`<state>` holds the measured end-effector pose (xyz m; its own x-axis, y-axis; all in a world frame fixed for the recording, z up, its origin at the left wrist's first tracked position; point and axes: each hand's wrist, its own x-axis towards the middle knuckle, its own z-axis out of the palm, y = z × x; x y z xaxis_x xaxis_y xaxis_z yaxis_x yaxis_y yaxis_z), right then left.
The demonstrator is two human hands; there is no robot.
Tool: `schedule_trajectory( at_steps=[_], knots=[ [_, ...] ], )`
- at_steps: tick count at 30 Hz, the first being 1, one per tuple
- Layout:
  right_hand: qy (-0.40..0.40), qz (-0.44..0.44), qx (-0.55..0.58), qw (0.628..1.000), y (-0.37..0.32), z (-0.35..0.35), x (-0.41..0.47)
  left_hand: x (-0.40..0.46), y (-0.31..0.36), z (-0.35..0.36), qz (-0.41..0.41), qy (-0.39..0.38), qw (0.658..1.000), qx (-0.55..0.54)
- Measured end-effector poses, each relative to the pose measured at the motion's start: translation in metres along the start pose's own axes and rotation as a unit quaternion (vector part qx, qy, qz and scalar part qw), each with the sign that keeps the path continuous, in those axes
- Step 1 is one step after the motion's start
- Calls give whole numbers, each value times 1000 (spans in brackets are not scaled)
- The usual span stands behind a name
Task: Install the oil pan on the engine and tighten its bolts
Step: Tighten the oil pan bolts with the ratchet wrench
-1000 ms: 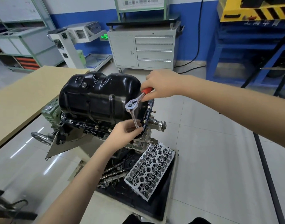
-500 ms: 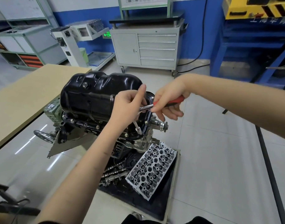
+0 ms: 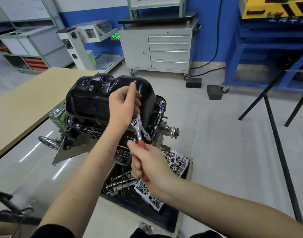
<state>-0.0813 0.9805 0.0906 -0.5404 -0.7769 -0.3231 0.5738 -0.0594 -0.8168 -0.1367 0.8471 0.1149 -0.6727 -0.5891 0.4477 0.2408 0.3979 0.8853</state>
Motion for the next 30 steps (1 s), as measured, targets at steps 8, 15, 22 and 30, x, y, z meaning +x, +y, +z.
schedule_trajectory(
  at_steps=[8,15,22,30],
  knots=[
    [-46,38,-81,995,-12,-21,2,-37,-4,-1,-106,-68,991,-48],
    [-102,-57,-674,730,-117,-56,19,-40,-4,-6,-100,-100,989,-33],
    [-41,-239,-840,485,-147,-47,58,-55,-14,-9,-33,-123,992,0],
    [-144,47,-765,625,-164,-55,72,-36,-16,-11,-47,-183,981,37]
  ],
)
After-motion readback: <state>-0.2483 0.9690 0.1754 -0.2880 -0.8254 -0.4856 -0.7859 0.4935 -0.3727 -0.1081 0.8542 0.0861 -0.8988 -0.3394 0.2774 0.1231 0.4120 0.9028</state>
